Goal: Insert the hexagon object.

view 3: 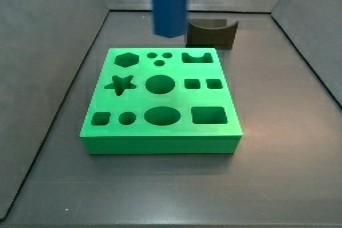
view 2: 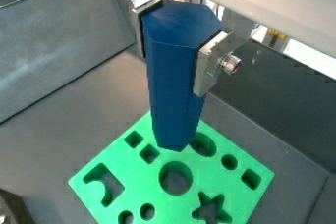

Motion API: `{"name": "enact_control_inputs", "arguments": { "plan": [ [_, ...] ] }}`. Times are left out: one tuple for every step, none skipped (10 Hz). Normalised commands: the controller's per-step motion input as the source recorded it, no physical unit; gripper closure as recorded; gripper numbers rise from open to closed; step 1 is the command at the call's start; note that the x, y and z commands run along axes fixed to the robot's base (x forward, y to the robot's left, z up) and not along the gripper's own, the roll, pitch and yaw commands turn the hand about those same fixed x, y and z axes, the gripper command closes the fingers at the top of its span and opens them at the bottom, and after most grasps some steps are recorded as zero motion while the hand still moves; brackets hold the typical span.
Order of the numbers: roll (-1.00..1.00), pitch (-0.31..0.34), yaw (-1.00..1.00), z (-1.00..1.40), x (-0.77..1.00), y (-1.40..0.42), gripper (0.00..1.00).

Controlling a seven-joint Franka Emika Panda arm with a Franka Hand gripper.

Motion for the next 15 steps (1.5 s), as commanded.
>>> {"name": "enact_control_inputs", "arguments": {
  "plan": [
    [0.08, -0.097, 0.00, -1.00, -0.58, 0.90, 1.00],
    [0.06, -0.091, 0.00, -1.00, -0.61, 0.91, 1.00],
    [0.08, -0.076, 0.00, -0.92, -0.67, 0.91, 1.00],
    [0.02, -0.064, -0.20, -0.47, -0.56, 0.53, 1.00],
    [0.00, 0.000, -0.20, -0.25, -0.17, 0.31, 1.00],
    [0.00, 0.000, -0.15, -0.28, -0.17, 0.28, 1.00],
    [0.00, 0.000, -0.12, -0.27, -0.14, 0.24, 1.00],
    [0.00, -0.047, -0.07, -0.33, -0.27, 0.15, 1.00],
    [0.00, -0.051, -0.07, -0.29, -0.27, 0.11, 1.00],
    [-0.03, -0.037, -0.09, -0.19, -0.24, 0.04, 1.00],
    [-0.05, -0.043, -0.12, -0.14, -0.26, 0.00, 1.00],
    [-0.08, -0.054, -0.07, -0.11, -0.18, 0.00, 1.00],
    [-0.09, -0.027, -0.05, -0.17, 0.00, 0.00, 1.00],
    [-0.14, 0.000, -0.02, -0.20, 0.18, 0.00, 1.00],
    [-0.17, -0.013, 0.00, -0.19, 0.19, -0.01, 1.00]
  ]
}}
